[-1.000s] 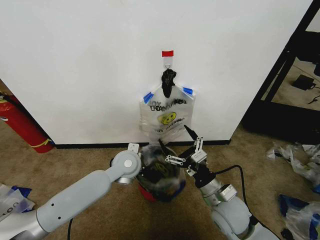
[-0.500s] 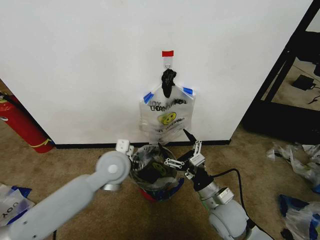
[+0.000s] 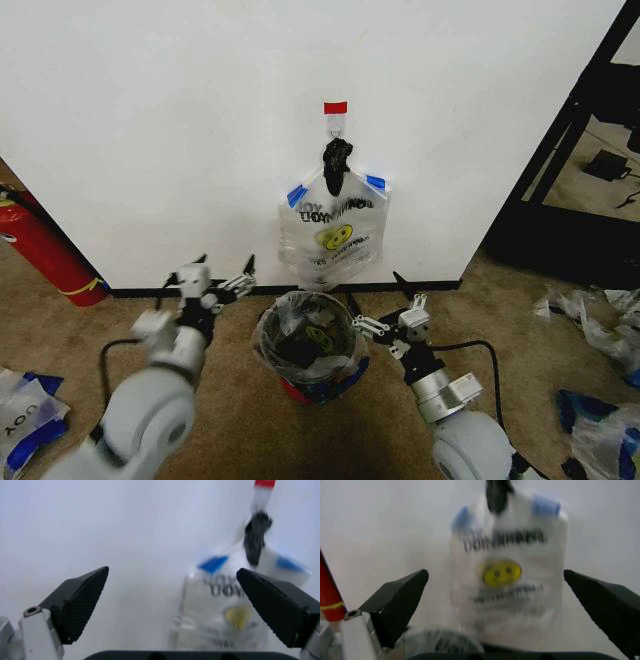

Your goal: Pick up the garbage bag from the wall and place it over the trash bin.

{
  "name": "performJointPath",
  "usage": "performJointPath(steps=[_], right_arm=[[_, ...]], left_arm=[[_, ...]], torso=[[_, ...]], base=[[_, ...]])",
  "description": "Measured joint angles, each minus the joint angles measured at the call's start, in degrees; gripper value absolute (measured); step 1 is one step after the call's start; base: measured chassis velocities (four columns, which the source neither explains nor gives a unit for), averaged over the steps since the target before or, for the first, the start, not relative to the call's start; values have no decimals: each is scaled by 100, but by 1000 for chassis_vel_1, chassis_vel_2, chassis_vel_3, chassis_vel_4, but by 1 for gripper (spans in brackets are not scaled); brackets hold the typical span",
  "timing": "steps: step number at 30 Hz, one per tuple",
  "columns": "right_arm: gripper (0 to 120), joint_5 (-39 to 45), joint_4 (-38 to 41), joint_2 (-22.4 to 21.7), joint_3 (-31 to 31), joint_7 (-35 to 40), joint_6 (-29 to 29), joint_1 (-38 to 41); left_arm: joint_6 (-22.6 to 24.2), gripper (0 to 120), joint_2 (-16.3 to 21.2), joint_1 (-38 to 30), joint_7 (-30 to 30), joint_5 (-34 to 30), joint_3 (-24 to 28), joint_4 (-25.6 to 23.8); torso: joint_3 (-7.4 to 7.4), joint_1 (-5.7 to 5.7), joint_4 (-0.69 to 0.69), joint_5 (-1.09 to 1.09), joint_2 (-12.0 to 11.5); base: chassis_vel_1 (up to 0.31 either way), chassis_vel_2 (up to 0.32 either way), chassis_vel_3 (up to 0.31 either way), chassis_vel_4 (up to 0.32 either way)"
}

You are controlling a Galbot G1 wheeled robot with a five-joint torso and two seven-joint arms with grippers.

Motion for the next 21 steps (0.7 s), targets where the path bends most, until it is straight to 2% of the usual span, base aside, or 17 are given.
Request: performJointPath(steps=[3, 6, 9, 15, 19, 21], right_arm=[[100, -41, -66, 109, -163, 510, -31, -139], [100, -88, 72, 261, -130, 803, -55, -259], [100, -259, 133, 331, 69, 781, -13, -307], [100, -1018, -200, 507, 1003, -136, 649, -500], [100, -1008, -426, 557, 1073, -190, 773, -513], [100, -721, -549, 596, 1055, -225, 814, -511]], left_arm=[[-528, 100, -399, 365, 589, 524, -221, -35], [-895, 100, -722, 650, 1096, 764, -337, -98], [-896, 100, -836, 680, 1132, 775, -333, -107], [-890, 100, -1269, 672, 1202, 1001, -301, 62], [-877, 100, -1393, 680, 1176, 1023, -283, 78], [-844, 100, -1477, 692, 1143, 1023, -283, 65]], torso=[[1, 0, 1, 1, 0], [0, 0, 1, 0, 0], [1, 0, 0, 0, 0], [1, 1, 0, -1, 0], [1, 1, 0, 0, 0], [1, 1, 1, -1, 0]], base=[[0, 0, 0, 0], [0, 0, 0, 0], [0, 0, 0, 0], [0, 0, 0, 0], [0, 0, 0, 0], [0, 0, 0, 0]])
